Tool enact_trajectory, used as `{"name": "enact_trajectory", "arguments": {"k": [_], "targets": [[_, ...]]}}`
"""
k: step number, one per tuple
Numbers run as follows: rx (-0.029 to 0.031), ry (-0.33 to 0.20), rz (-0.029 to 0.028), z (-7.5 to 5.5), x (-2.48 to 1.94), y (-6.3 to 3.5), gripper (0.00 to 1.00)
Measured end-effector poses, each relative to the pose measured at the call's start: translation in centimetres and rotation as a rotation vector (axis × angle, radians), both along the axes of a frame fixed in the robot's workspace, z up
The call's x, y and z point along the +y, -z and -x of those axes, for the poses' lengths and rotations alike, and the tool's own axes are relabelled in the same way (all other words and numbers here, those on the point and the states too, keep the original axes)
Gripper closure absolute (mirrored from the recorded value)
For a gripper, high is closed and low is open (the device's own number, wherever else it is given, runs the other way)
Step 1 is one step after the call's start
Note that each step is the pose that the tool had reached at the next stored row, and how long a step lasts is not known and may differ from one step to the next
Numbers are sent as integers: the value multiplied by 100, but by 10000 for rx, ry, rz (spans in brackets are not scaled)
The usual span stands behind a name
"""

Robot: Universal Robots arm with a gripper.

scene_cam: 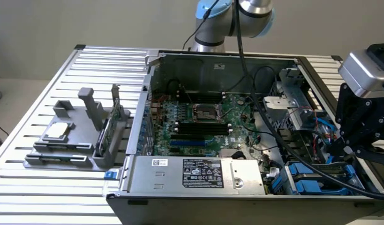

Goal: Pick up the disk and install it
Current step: 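Insert the first disk wire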

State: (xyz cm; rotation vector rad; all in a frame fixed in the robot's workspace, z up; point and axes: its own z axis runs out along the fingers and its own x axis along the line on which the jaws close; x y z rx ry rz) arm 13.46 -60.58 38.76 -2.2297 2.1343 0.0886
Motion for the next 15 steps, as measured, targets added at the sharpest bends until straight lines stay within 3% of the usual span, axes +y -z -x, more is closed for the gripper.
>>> {"name": "enact_trajectory", "arguments": {"k": [8,15], "targets": [[7,65,-25,-78,1,-5,89],[6,992,-38,-79,0,-4,89]]}}
